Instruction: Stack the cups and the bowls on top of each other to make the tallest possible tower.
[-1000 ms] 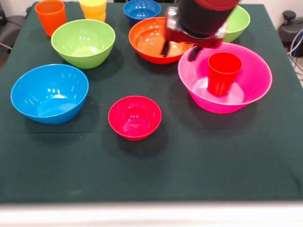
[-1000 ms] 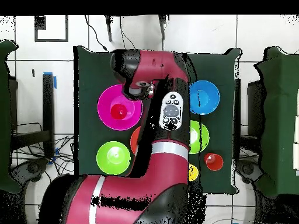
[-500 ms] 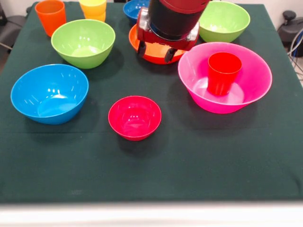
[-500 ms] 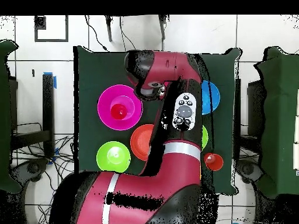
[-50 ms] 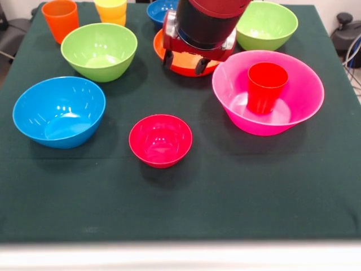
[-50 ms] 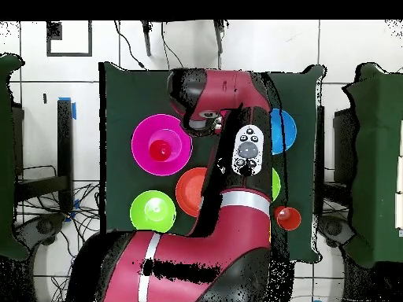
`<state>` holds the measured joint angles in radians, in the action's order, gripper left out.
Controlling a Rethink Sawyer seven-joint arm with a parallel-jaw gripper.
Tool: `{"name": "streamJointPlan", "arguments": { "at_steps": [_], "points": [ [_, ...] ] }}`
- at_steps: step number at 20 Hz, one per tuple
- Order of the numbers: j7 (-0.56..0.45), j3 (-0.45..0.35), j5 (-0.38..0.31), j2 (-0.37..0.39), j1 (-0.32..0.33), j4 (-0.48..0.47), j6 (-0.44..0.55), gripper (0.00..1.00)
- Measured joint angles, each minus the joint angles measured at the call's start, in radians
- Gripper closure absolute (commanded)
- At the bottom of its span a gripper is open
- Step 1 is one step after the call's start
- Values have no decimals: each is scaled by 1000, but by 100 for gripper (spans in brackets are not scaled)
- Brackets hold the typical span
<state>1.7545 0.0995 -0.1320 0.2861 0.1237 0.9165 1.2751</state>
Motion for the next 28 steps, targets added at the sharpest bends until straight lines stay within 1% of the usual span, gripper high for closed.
{"name": "streamJointPlan", "arguments": {
  "at_steps": [5, 13, 19, 28],
  "points": [
    [0, -5, 0, -10, 0, 0, -8, 0],
    [0, -8, -9, -15, 0, 0, -67, 0],
    [-1, -8, -58, -16, 2, 0, -103, 0],
    [-9, -19, -107, -20, 29, -2, -107, 0]
  ]
}}
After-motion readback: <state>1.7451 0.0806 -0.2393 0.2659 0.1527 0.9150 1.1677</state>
